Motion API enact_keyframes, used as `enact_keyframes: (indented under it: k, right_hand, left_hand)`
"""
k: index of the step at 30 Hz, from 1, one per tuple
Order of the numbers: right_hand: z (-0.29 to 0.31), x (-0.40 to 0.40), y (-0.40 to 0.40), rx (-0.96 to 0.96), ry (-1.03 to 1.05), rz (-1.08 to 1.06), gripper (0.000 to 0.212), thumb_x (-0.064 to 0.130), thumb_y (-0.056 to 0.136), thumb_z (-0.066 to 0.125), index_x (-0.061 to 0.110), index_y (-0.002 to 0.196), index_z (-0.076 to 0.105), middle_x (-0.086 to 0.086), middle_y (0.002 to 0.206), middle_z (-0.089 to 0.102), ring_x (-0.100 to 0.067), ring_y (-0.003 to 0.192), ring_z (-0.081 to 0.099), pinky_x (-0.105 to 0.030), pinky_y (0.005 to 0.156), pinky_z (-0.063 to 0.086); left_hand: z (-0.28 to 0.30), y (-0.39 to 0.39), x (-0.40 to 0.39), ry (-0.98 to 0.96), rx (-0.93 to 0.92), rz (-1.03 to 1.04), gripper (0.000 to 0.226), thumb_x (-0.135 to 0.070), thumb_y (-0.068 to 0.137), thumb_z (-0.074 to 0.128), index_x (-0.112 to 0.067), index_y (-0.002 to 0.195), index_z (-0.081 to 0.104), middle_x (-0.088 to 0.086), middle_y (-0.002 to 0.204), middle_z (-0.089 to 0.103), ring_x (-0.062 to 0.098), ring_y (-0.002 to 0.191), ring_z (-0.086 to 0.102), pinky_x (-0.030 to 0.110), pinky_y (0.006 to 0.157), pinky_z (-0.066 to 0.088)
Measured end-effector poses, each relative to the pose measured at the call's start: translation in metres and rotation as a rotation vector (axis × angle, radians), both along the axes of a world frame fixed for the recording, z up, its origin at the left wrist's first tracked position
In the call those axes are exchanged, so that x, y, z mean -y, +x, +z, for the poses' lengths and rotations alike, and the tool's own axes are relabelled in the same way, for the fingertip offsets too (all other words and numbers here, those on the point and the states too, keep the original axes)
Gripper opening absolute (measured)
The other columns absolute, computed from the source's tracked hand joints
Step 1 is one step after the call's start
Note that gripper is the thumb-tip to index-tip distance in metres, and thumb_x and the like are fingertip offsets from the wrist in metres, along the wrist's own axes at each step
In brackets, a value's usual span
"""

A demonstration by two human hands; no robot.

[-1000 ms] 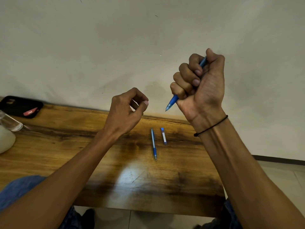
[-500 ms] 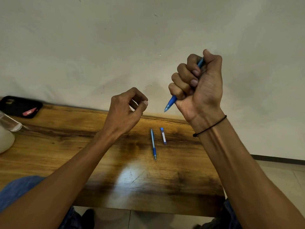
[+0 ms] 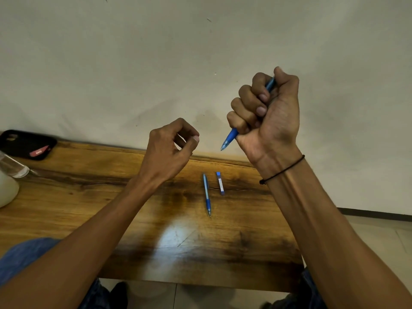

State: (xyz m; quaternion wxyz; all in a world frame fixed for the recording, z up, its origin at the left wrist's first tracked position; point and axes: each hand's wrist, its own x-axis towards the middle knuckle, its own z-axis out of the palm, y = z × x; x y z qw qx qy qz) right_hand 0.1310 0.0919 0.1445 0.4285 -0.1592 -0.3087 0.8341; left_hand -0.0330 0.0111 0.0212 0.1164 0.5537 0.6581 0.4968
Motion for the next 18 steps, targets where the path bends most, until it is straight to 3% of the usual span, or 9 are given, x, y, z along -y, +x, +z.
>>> enact_keyframes:
  k: [18]
  right_hand:
    - [0.0005,-0.0013,0.0000,0.015,0.006,-0.009,0.055,0.041,0.108,0.028,0.017,0.059,0.032,0.006,0.044,0.024,-0.007,0.038,0.015,-0.022,0.042,0.010]
  left_hand:
    - [0.0013,-0.0001,0.0005,-0.009,0.004,0.005,0.004,-0.030,0.097,0.066,-0.030,0.101,0.068,-0.026,0.091,0.068,0.008,0.079,0.072,0.039,0.066,0.066]
